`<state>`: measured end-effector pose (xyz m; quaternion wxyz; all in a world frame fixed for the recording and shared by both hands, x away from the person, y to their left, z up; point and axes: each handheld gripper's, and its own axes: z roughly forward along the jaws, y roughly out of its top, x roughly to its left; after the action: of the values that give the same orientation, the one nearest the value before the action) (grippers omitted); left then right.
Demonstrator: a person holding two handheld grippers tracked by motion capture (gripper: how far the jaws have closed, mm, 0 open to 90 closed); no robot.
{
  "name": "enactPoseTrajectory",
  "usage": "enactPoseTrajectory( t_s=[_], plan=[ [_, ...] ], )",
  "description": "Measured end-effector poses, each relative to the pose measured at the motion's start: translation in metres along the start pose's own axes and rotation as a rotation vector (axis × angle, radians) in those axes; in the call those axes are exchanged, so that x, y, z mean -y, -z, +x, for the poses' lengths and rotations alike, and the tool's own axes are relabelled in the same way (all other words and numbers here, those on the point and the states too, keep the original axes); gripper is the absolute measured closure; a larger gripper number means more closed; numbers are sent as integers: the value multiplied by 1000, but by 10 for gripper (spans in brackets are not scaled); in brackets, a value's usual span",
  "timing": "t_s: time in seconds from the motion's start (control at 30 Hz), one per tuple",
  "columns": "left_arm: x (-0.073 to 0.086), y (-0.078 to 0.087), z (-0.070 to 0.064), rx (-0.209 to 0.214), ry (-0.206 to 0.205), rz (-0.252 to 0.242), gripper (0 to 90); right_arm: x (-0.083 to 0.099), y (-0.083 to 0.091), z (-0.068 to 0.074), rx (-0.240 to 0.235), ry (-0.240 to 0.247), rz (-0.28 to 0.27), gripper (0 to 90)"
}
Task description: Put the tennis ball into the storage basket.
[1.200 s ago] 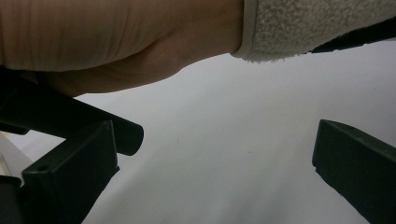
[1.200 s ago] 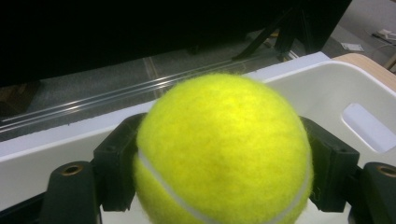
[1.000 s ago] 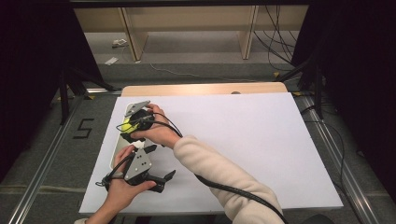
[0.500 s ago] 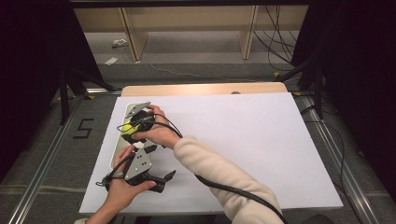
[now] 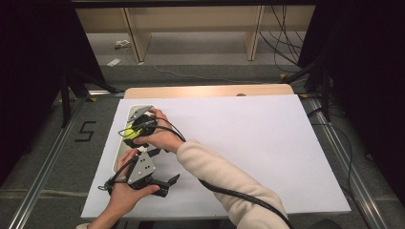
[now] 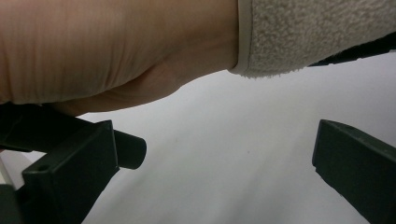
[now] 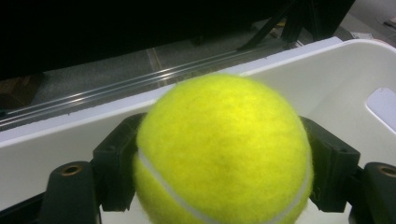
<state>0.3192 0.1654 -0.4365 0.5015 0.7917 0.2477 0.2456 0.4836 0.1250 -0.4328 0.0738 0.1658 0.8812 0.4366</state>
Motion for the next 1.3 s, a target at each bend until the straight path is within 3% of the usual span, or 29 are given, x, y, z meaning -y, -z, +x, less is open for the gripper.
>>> enactPoseTrajectory(
  t_s=[0.17, 0.37, 0.77, 1.3],
  plan=[
    [0, 0, 0, 0, -2, 1, 0, 1, 0, -1, -2, -1, -3, 252],
    [0, 0, 0, 3, -5, 4, 0, -3, 4, -1, 10, 3, -44, 194],
    [0, 0, 0, 3, -5, 4, 0, -3, 16, -1, 20, 8, -66, 184],
    [0, 0, 0, 0, -6, 5, 0, 8, 43, -5, 37, -1, -99, 185]
  ],
)
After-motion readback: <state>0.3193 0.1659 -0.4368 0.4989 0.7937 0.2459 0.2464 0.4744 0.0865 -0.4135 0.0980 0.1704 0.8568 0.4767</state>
